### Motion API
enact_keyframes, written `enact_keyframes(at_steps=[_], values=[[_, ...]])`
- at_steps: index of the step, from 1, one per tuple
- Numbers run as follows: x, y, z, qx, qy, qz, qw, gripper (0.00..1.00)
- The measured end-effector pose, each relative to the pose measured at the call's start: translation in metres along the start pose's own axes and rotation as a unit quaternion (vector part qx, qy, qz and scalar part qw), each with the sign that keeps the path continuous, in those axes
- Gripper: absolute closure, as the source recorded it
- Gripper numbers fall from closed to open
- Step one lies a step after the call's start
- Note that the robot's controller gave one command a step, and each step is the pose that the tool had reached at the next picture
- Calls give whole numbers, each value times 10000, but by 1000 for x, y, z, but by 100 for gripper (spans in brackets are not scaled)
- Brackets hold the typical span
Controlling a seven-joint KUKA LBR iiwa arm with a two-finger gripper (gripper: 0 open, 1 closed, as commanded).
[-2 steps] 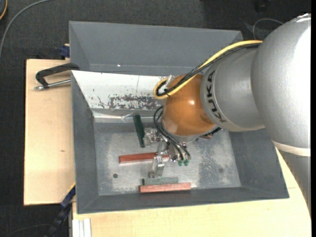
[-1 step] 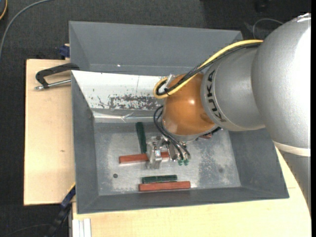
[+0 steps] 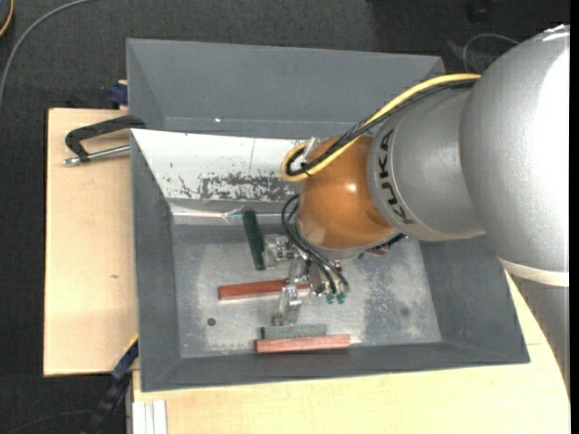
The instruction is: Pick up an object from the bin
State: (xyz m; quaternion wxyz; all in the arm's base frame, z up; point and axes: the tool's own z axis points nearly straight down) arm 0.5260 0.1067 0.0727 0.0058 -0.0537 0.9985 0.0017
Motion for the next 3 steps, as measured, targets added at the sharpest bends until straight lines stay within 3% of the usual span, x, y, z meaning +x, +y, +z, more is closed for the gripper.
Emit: enact_keyframes(at_steps=[1, 2, 3], values=[[5, 69, -1, -12, -44, -507, 9987, 0], [9, 67, 2, -1, 34, -480, 9988, 100], [-12, 85, -180, -7, -18, -714, 9974, 100]])
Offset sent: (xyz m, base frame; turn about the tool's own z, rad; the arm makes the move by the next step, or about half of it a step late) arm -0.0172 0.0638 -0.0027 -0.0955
